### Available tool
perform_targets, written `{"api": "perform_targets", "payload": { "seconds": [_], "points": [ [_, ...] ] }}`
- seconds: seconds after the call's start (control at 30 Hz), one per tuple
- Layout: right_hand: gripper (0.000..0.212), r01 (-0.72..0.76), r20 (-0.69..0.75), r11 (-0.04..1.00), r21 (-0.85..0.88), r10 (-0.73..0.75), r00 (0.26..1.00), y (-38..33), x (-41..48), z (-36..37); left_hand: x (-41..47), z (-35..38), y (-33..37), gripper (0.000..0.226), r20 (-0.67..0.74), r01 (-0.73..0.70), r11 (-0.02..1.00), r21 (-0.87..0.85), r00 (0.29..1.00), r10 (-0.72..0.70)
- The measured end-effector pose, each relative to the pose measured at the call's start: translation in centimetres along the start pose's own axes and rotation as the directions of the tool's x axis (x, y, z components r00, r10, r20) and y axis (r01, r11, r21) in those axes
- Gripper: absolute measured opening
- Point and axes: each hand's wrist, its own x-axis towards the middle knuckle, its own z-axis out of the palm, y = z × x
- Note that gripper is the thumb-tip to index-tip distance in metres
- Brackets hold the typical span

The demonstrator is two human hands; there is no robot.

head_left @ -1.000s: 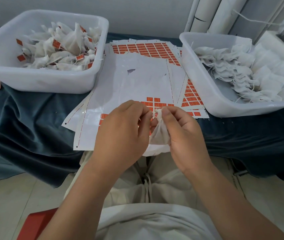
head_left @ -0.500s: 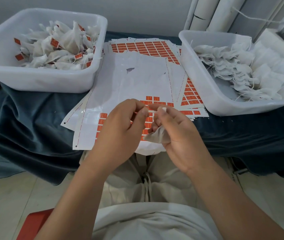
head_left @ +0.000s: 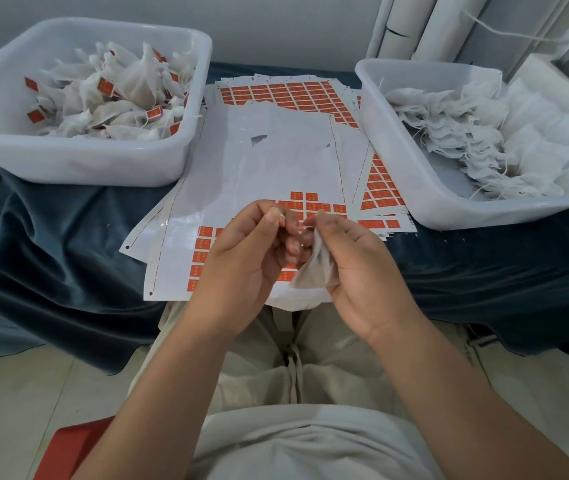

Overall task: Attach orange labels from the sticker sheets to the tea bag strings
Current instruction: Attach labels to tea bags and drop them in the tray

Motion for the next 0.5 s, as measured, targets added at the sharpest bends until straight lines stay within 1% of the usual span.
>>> {"api": "perform_targets", "payload": {
  "seconds": [0.03,0.07,0.13,0.17,0.2,0.23,0.27,0.3,0.33,0.37,0.4,0.43,0.47,0.5],
  "points": [
    [0.03,0.007,0.001,0.995,-0.102,-0.007,1.0,0.1,0.0,-0.3,0.1,-0.2,0.0,0.035,-0.037,0.013,0.999,0.044,0.999,-0.012],
    [0.028,0.033,0.001,0.969,-0.245,-0.034,0.999,0.2,0.0,-0.6,0.2,-0.3,0.0,0.031,-0.078,0.023,0.993,0.117,0.997,-0.013],
    [0.023,0.114,0.002,0.85,-0.514,-0.132,0.991,0.3,0.0,-1.1,0.1,-0.5,0.0,0.02,-0.14,0.022,0.942,0.334,0.99,0.026],
    [0.022,0.147,0.003,0.795,-0.588,-0.18,0.984,0.4,0.0,-1.3,0.1,-0.5,-0.1,0.013,-0.143,0.009,0.883,0.47,0.988,0.066],
    [0.022,0.169,0.003,0.765,-0.622,-0.213,0.977,0.5,0.1,-1.5,0.1,-0.5,-0.2,0.012,-0.119,-0.009,0.784,0.62,0.987,0.106],
    [0.023,0.179,0.004,0.752,-0.634,-0.228,0.974,0.4,0.1,-1.6,0.0,-0.5,-0.4,0.017,-0.067,-0.038,0.633,0.773,0.988,0.142],
    [0.023,0.186,0.008,0.744,-0.641,-0.236,0.972,0.4,0.2,-1.6,0.0,-0.6,-0.6,0.023,-0.003,-0.075,0.46,0.885,0.986,0.167],
    [0.023,0.196,0.014,0.731,-0.654,-0.248,0.969,0.4,0.2,-1.6,-0.1,-0.5,-0.6,0.025,0.052,-0.116,0.322,0.94,0.979,0.199],
    [0.023,0.214,0.021,0.71,-0.671,-0.27,0.963,0.4,0.3,-1.7,-0.1,-0.3,-0.6,0.025,0.086,-0.143,0.236,0.961,0.968,0.238],
    [0.021,0.237,0.032,0.684,-0.69,-0.298,0.954,0.4,0.3,-1.7,-0.2,0.0,-0.5,0.024,0.104,-0.158,0.174,0.972,0.953,0.284],
    [0.019,0.255,0.043,0.663,-0.704,-0.319,0.947,0.4,0.3,-1.7,-0.2,0.3,-0.5,0.025,0.11,-0.161,0.134,0.978,0.939,0.326],
    [0.016,0.269,0.055,0.653,-0.708,-0.329,0.943,0.4,0.3,-1.7,-0.2,0.5,-0.4,0.028,0.093,-0.149,0.139,0.979,0.933,0.346],
    [0.014,0.28,0.071,0.655,-0.701,-0.327,0.942,0.4,0.2,-1.7,-0.1,0.7,-0.4,0.033,0.043,-0.12,0.211,0.97,0.941,0.335],
    [0.014,0.292,0.089,0.66,-0.692,-0.323,0.942,0.5,0.1,-1.6,0.0,0.8,-0.5,0.036,-0.015,-0.087,0.329,0.94,0.955,0.296]
  ]
}}
